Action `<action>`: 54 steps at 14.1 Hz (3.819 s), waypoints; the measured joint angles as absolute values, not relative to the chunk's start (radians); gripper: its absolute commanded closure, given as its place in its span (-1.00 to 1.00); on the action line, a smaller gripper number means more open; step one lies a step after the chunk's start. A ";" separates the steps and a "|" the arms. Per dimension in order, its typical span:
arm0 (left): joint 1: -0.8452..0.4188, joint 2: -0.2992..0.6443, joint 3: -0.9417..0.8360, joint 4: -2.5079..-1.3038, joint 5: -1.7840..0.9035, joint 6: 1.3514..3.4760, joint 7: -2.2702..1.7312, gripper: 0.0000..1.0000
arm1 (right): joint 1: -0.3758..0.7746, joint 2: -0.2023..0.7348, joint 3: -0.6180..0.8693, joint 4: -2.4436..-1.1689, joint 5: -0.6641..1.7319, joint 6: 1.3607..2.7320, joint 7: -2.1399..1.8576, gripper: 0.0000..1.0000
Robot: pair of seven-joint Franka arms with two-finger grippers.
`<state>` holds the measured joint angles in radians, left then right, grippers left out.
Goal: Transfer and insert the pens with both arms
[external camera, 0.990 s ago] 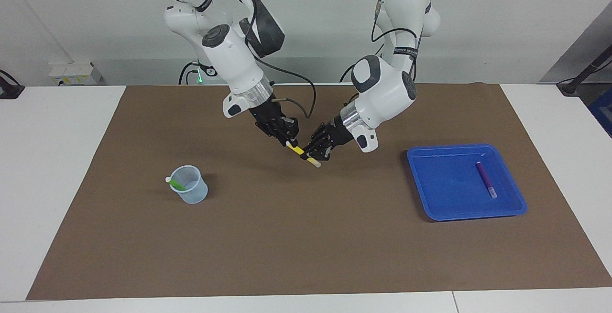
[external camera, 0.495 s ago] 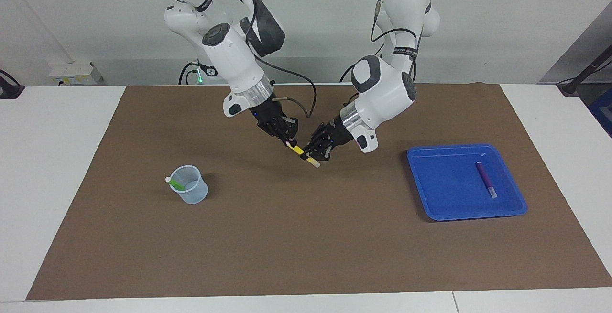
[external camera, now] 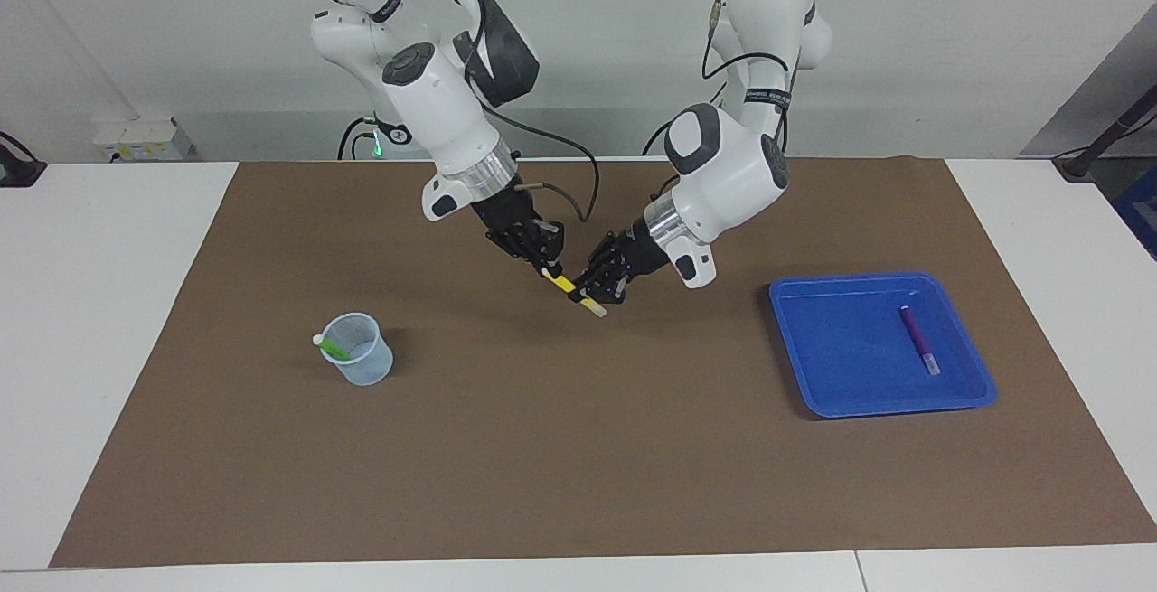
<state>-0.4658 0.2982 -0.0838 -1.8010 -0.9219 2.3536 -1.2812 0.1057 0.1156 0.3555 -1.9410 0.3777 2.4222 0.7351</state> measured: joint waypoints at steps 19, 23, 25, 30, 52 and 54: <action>-0.279 0.207 -0.062 -1.815 -0.495 2.058 -0.726 -1.00 | -0.220 0.024 0.337 -1.823 0.192 1.923 0.301 1.00; -0.235 0.205 -0.061 -1.814 -0.203 2.033 -0.501 -1.00 | -0.289 0.019 0.336 -1.783 0.090 1.850 0.142 1.00; -0.206 0.205 -0.060 -1.814 -0.147 2.033 -0.394 -1.00 | -0.318 0.019 0.336 -1.783 0.061 1.850 0.069 1.00; -0.061 0.205 -0.057 -1.815 -0.092 2.036 -0.086 -0.98 | -0.346 0.038 0.337 -1.787 0.049 1.894 0.007 1.00; 0.211 0.346 -0.059 -1.826 0.009 2.293 0.226 -0.62 | -0.330 0.171 0.347 -1.937 0.048 2.174 0.032 -1.00; 0.220 0.355 -0.058 -1.826 0.009 2.319 0.247 -0.62 | -0.330 0.171 0.347 -1.937 0.048 2.174 0.043 -1.00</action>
